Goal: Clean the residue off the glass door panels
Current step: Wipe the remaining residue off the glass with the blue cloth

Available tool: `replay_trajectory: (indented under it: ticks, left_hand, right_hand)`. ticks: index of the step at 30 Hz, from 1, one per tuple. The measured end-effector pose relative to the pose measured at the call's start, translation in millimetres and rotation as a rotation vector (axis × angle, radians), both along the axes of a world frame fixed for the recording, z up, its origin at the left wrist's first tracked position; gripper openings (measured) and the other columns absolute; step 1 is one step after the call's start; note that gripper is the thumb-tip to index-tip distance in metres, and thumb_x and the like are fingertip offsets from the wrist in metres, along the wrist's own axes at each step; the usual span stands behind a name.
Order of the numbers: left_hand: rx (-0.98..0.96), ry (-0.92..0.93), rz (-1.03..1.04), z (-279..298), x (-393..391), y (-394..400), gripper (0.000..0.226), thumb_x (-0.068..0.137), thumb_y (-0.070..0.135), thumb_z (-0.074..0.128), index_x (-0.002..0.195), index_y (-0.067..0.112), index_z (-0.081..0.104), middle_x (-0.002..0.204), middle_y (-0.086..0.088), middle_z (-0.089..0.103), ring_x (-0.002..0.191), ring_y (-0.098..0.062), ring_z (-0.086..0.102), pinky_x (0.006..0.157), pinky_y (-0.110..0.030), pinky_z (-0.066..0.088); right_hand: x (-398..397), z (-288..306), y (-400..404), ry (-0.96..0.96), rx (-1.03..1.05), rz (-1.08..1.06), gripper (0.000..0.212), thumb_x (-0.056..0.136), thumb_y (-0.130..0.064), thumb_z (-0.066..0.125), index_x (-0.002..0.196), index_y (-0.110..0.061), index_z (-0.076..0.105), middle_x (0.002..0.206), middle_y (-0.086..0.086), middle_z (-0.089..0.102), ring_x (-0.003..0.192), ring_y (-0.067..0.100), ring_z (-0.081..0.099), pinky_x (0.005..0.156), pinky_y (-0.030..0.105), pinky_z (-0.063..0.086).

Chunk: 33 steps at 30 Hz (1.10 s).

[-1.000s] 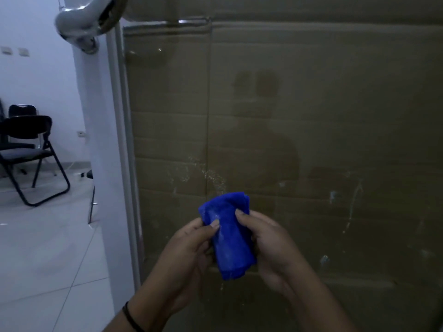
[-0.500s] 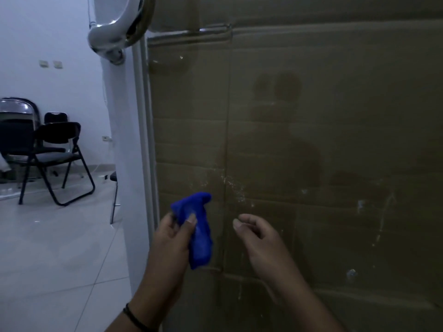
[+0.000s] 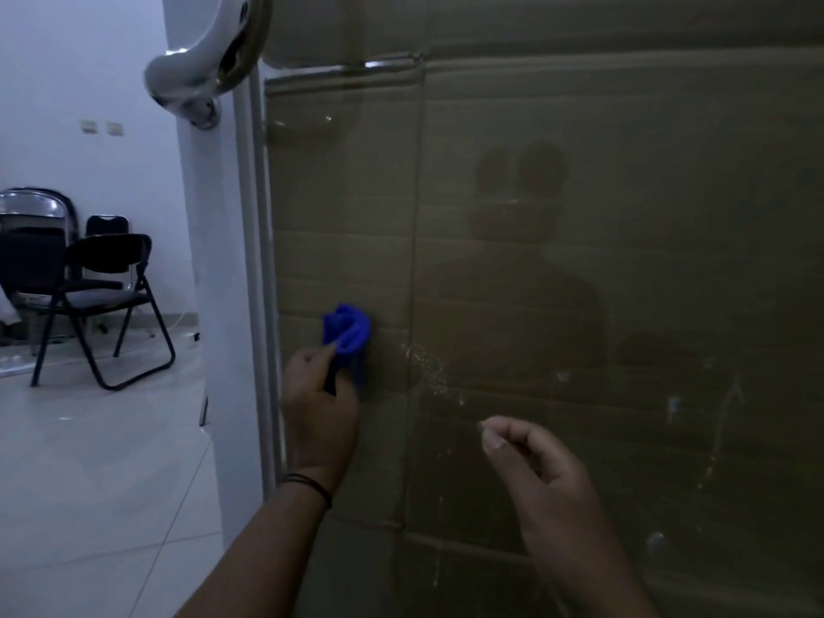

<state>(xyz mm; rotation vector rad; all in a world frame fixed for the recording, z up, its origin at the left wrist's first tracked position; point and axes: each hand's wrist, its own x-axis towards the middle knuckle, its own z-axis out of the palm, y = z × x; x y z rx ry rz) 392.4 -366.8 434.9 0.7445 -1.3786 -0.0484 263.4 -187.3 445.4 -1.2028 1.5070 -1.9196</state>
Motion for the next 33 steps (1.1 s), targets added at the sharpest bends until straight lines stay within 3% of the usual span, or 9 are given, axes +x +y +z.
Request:
replay_trajectory:
  ticks: [3,5,8,13,17,19,23,30,33]
  left_hand:
    - [-0.082,-0.139,-0.175,-10,-46,29,0.03,0.079,0.005,0.05,0.101,0.003,0.07,0.095,-0.009,0.062,0.085,-0.016,0.057,0.08,-0.02,0.047]
    - [-0.105,-0.26,-0.268,-13,-75,51,0.032,0.074,0.004,0.05,0.098,0.001,0.071,0.09,-0.014,0.063,0.082,-0.022,0.059,0.074,-0.03,0.048]
    - [-0.049,-0.297,-0.331,-12,-93,70,0.032,0.069,-0.009,0.061,0.097,0.002,0.072,0.087,-0.012,0.062,0.081,-0.014,0.054,0.072,-0.024,0.046]
    - [-0.037,-0.04,-0.183,8,-40,59,0.014,0.079,-0.007,0.059,0.083,0.005,0.065,0.08,-0.007,0.056,0.071,-0.009,0.047,0.068,-0.009,0.036]
    - [0.031,0.015,0.079,33,9,18,0.008,0.08,-0.008,0.062,0.085,-0.004,0.066,0.075,-0.015,0.055,0.072,-0.017,0.045,0.062,-0.018,0.026]
    - [0.079,-0.03,0.114,39,13,2,0.013,0.081,-0.007,0.061,0.093,-0.005,0.067,0.079,-0.019,0.055,0.073,-0.02,0.045,0.062,-0.018,0.024]
    - [0.047,-0.076,0.084,38,-13,4,0.017,0.079,-0.008,0.061,0.094,-0.002,0.068,0.08,-0.02,0.053,0.072,-0.028,0.049,0.064,-0.02,0.028]
    - [-0.129,-0.23,-0.225,26,-123,82,0.029,0.069,-0.007,0.061,0.094,0.002,0.071,0.078,-0.009,0.047,0.066,-0.022,0.05,0.062,-0.024,0.04]
    - [-0.073,-0.255,-0.327,29,-144,102,0.027,0.072,-0.008,0.064,0.094,0.006,0.071,0.081,-0.005,0.048,0.07,-0.015,0.048,0.065,-0.019,0.041]
  right_hand:
    - [-13,-1,9,-0.007,-0.002,-0.032,0.008,0.082,-0.015,0.066,0.078,-0.021,0.071,0.095,-0.006,0.07,0.091,0.005,0.062,0.082,0.024,0.045]
    - [-23,-1,15,-0.031,0.006,-0.052,0.008,0.083,-0.015,0.066,0.078,-0.02,0.071,0.091,-0.006,0.07,0.084,0.0,0.062,0.074,0.019,0.044]
    - [-37,2,24,-0.081,0.013,-0.078,0.008,0.085,-0.018,0.064,0.08,-0.02,0.07,0.078,-0.011,0.071,0.069,-0.008,0.06,0.059,0.007,0.044]
    - [-57,10,35,-0.098,-0.071,-0.139,0.01,0.086,-0.015,0.061,0.079,-0.015,0.068,0.068,-0.017,0.069,0.062,-0.011,0.057,0.055,0.001,0.041]
    - [-68,12,43,-0.124,-0.077,-0.176,0.01,0.087,-0.017,0.061,0.08,-0.014,0.068,0.077,-0.004,0.068,0.073,0.003,0.058,0.069,0.018,0.046]
    - [-72,12,47,-0.124,-0.092,-0.191,0.01,0.087,-0.016,0.061,0.079,-0.013,0.068,0.077,-0.001,0.068,0.073,0.005,0.057,0.068,0.018,0.045]
    - [-82,9,50,-0.117,-0.082,-0.214,0.011,0.086,-0.017,0.062,0.077,-0.013,0.068,0.069,-0.011,0.07,0.06,-0.008,0.057,0.047,0.007,0.041]
    - [-96,3,51,-0.141,-0.098,-0.255,0.011,0.085,-0.014,0.063,0.077,-0.014,0.069,0.07,-0.009,0.072,0.064,-0.003,0.061,0.057,0.01,0.048]
    - [-105,3,59,-0.111,-0.08,-0.325,0.011,0.086,-0.015,0.062,0.077,-0.015,0.069,0.071,-0.004,0.071,0.06,0.003,0.059,0.053,0.012,0.048]
